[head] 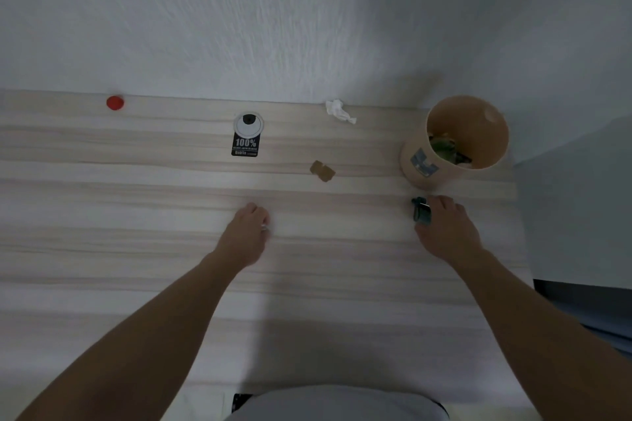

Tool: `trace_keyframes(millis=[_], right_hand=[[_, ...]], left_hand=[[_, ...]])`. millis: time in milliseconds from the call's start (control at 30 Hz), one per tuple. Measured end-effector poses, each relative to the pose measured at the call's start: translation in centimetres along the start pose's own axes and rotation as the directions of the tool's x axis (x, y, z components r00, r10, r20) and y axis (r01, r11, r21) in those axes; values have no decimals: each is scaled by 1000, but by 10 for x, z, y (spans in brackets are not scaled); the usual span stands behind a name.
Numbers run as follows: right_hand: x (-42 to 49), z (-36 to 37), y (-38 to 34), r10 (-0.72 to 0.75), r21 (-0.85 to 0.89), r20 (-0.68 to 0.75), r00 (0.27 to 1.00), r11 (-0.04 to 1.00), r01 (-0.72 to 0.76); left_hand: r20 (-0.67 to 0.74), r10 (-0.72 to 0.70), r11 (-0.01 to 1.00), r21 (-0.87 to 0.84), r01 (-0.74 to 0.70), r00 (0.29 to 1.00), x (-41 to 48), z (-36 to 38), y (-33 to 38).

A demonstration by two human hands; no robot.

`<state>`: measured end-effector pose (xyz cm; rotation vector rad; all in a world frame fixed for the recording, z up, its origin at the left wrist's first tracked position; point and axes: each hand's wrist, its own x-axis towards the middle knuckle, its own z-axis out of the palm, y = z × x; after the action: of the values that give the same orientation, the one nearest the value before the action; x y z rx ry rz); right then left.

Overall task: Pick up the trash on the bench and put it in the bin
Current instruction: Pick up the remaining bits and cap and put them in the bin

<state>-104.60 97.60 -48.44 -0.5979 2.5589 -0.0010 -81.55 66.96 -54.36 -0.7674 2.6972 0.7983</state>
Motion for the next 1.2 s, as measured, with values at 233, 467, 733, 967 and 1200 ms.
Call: trace_keyframes(millis=[233, 467, 733, 967, 1200], right_hand=[[20, 13, 2, -54, -95, 8, 999, 994, 54], [24, 19, -3, -59, 0, 4, 998, 998, 59], [17, 21, -10, 10, 79, 134, 991, 997, -20], [4, 12, -17, -8, 42, 138, 990, 999, 2], [-11, 11, -34, -49, 60, 132, 990, 997, 42]], left_hand=[[12, -30, 999, -16, 30, 999, 2, -2, 2], [9, -31, 1000, -1, 31, 999, 2, -1, 1], [-37, -52, 998, -49, 50, 998, 0, -3, -1], [-54, -108, 993, -57, 105, 993, -9, -10, -3], [45, -81, 997, -5, 81, 996, -17, -11, -5]])
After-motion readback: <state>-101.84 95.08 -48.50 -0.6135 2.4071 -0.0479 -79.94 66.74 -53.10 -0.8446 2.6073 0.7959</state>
